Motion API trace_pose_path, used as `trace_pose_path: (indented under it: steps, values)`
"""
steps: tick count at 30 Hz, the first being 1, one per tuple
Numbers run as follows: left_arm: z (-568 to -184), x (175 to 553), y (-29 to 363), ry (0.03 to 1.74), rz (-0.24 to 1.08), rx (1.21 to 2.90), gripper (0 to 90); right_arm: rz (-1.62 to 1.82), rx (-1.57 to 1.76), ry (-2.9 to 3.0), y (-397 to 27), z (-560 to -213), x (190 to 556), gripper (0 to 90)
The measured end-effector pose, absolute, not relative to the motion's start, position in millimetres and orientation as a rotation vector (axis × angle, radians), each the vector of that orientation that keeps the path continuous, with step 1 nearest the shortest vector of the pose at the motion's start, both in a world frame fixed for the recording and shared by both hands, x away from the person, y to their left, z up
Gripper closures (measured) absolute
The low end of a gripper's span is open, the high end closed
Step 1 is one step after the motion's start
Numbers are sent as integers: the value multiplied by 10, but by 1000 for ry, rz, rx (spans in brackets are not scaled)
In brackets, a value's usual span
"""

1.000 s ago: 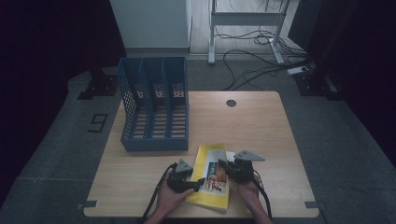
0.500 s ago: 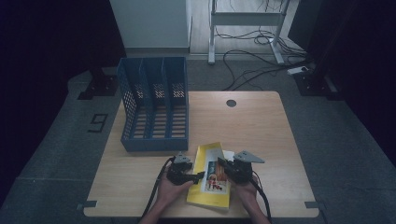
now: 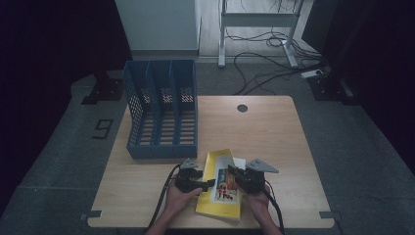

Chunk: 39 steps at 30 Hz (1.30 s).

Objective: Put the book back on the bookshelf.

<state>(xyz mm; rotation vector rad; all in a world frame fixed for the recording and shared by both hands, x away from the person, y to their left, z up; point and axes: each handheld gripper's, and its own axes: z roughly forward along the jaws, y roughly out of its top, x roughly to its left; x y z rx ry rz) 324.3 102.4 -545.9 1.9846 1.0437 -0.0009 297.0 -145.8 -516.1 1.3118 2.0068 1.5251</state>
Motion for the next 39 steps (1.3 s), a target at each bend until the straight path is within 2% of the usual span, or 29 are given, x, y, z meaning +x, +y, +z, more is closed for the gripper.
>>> trace_pose_path:
  steps: [26, 34, 39]
  values:
    - [-5440, 3266, 1017, 1006, -119, 1910, 208, 1589, 1179, 2005, -1442, -4999, 2829, 879]
    - [-5444, 3261, 1005, 1017, -131, 1926, 218, 1583, 1149, 2026, -1446, -4990, 2823, 878]
    - [-5477, 3231, 955, 1029, -100, 1956, 255, 1546, 1178, 2046, -1474, -5052, 2867, 878]
